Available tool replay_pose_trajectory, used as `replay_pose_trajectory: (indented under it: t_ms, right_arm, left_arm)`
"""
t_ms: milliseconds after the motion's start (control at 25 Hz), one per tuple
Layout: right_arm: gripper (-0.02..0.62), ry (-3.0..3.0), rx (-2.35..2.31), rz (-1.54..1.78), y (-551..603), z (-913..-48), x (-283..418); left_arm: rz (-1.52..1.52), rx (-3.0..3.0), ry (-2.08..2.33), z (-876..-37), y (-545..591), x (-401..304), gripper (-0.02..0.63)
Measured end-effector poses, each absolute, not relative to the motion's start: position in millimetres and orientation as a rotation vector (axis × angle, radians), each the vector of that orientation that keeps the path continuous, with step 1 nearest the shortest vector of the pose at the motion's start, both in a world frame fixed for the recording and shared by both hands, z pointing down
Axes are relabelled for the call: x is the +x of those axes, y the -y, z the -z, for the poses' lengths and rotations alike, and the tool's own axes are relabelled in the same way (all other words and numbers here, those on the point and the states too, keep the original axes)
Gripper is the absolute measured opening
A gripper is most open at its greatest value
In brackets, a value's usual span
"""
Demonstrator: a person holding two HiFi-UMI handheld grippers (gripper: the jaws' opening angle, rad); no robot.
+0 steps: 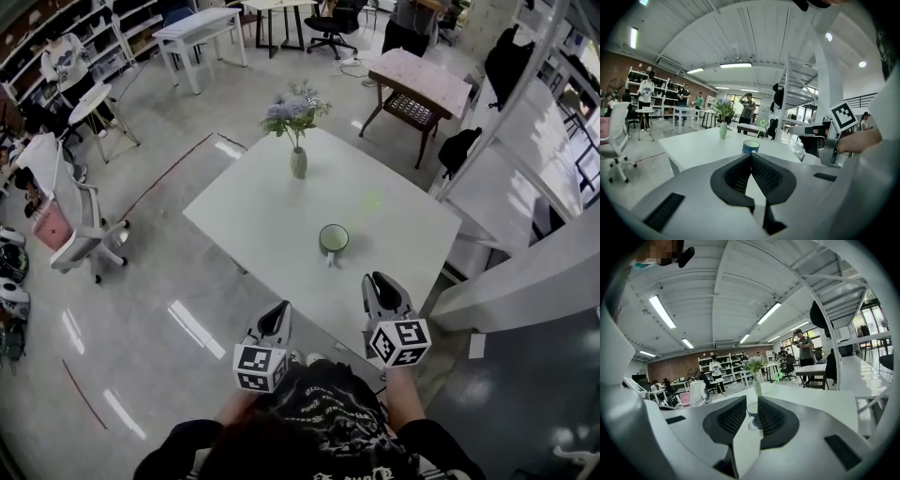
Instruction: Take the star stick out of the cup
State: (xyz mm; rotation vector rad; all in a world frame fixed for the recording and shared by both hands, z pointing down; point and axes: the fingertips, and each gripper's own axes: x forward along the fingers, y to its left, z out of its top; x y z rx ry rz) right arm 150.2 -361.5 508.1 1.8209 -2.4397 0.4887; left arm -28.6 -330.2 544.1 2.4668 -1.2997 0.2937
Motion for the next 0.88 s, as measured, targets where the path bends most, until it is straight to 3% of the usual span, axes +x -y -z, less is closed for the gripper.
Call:
replay_pose_trajectory:
  t_ms: [440,880]
  right_arm:
    - [0.126,2.383,1.783,-0.437,440.6,-512.9,153.5]
    - [0.169,2.333,1.736,-0.599,495.0,-551.7,163.2]
  left_arm:
    - [-0.298,2.416,1.407,-547.2,342.0,-53.8,0.02]
    - [-0.369,2.402,1.472,-552.9,342.3,-67.8,0.02]
